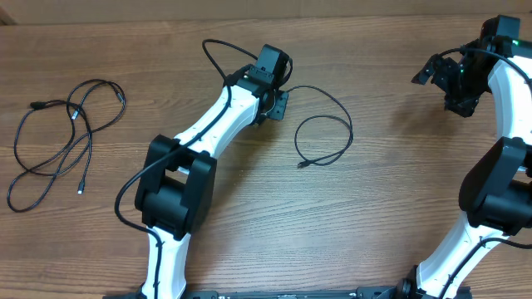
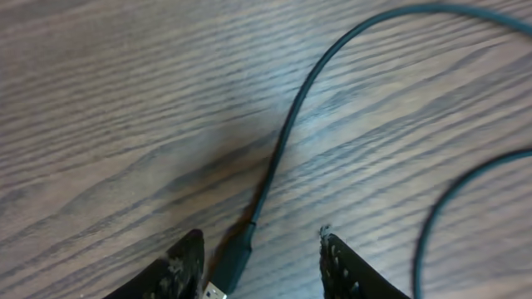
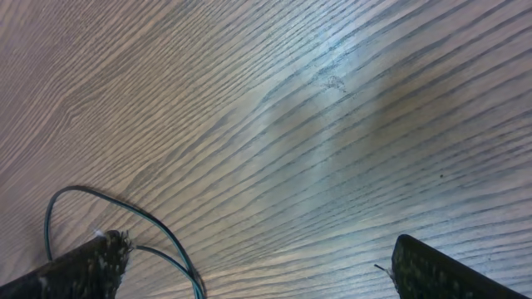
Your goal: Untangle cables
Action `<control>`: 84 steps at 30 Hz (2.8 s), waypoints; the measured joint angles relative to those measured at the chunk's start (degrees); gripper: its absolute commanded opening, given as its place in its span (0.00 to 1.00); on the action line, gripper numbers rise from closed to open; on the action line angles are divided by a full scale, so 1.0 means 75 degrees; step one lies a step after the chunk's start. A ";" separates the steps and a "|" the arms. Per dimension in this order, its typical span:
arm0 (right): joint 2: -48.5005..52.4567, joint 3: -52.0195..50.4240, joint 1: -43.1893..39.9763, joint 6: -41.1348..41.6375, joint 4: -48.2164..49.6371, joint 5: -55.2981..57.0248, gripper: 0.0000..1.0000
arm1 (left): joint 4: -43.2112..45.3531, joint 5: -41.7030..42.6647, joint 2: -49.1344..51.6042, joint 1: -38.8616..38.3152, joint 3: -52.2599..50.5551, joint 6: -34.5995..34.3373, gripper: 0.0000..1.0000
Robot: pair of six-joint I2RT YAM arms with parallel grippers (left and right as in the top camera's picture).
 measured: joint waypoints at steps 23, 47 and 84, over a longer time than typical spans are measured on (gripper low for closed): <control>0.0000 0.0000 -0.0003 0.0000 -0.0003 0.0000 1.00 | -0.2390 0.2165 0.0662 0.0052 0.0207 0.0117 0.23; 0.0006 -0.1338 0.1335 0.0656 0.0256 -0.1046 1.00 | -0.1915 0.2865 0.0449 -0.0047 0.1070 -0.0618 0.46; -0.0079 -0.3576 0.2206 0.3025 0.2876 -0.2754 1.00 | -0.4972 0.2591 0.0449 0.0906 0.1072 0.0000 0.67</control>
